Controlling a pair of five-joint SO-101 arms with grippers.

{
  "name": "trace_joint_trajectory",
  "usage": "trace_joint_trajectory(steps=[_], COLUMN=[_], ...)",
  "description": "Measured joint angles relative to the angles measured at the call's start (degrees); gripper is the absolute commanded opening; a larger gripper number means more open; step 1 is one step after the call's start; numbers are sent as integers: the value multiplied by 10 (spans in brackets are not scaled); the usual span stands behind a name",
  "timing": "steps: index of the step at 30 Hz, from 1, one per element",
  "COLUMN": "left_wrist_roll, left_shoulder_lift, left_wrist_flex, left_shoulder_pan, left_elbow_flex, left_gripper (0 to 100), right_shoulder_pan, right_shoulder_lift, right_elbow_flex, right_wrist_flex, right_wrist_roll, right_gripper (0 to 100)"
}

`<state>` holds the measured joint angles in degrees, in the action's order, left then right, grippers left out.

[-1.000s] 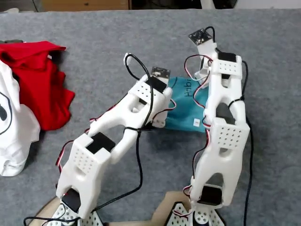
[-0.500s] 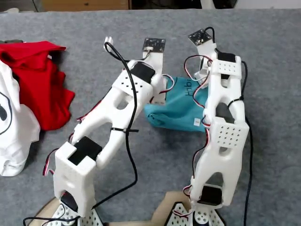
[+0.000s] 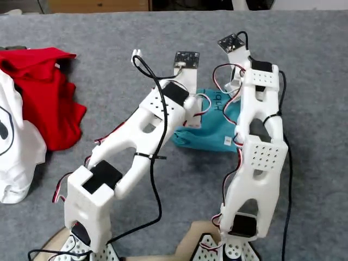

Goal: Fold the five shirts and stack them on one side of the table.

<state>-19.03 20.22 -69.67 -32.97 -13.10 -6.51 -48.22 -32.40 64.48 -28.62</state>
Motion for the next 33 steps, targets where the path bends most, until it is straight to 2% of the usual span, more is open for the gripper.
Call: trace_joint_trajectory(steps=[10,33], left_wrist_roll=[0,-47], left_shoulder_lift=[0,-1], left_wrist_flex=[70,60], left_shoulder_pan=[-2,-36], left_elbow_flex=[113,137], left_gripper=[19,19], right_shoulder_pan=[0,0], right_shoulder_lift=[0,-3], right_elbow_flex=[0,0], right_wrist_flex=[0,-5], right_wrist_roll=[0,0], right_gripper=[5,5])
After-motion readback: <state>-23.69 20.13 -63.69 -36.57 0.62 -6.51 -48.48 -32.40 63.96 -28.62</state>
